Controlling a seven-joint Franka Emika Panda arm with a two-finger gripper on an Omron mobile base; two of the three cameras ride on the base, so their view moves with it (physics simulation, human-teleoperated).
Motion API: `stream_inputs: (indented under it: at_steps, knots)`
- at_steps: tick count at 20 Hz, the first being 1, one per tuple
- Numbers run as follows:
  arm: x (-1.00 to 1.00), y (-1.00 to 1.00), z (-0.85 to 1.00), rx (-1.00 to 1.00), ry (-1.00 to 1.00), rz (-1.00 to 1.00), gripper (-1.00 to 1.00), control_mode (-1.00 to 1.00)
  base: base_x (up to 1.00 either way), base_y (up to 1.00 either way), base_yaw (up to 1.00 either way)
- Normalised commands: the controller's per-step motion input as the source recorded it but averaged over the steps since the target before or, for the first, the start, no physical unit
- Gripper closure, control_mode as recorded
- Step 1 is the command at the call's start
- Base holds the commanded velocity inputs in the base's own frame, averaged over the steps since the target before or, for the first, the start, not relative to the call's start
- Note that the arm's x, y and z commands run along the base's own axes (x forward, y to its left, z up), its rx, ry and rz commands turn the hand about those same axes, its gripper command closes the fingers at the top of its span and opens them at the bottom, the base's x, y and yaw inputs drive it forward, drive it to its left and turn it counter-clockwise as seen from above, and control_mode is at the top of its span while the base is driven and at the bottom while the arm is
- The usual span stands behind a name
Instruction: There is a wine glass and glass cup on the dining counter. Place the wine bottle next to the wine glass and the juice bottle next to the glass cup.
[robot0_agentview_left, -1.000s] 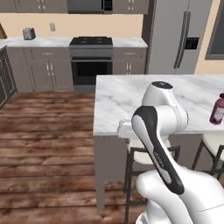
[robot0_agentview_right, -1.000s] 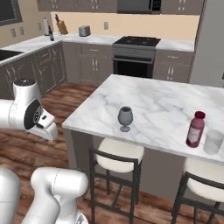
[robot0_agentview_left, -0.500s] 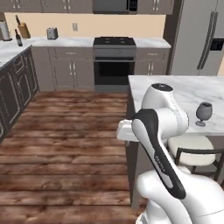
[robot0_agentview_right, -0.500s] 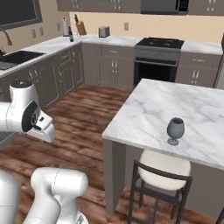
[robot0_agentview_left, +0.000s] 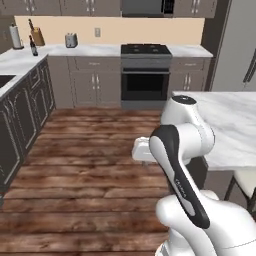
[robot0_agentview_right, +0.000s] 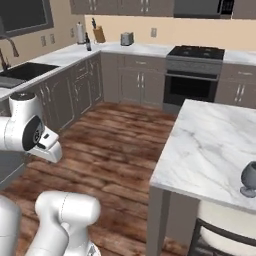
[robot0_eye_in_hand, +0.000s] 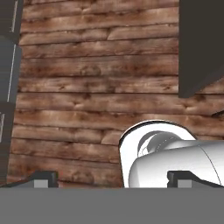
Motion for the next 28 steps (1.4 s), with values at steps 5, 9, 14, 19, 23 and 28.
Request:
stream_inputs:
  at_steps: [5, 9, 14, 19, 23, 28]
  knots:
    - [0.0, 0.0, 0.0, 0.0, 0.0, 0.0, -1.0, 1.0, 0.91, 0.23, -0.03]
    - [0.0, 0.0, 0.0, 0.0, 0.0, 0.0, -1.0, 1.0, 0.93, 0.11, 0.0]
    - [0.0, 0.0, 0.0, 0.0, 0.0, 0.0, -1.0, 1.0, 0.94, 0.09, 0.0]
    - [0.0, 0.0, 0.0, 0.0, 0.0, 0.0, -1.0, 1.0, 0.93, 0.14, 0.0]
    - [0.0, 0.0, 0.0, 0.0, 0.0, 0.0, -1.0, 1.0, 0.87, 0.34, 0.0]
    - [0.0, 0.0, 0.0, 0.0, 0.0, 0.0, -1.0, 1.0, 0.8, 0.44, 0.0]
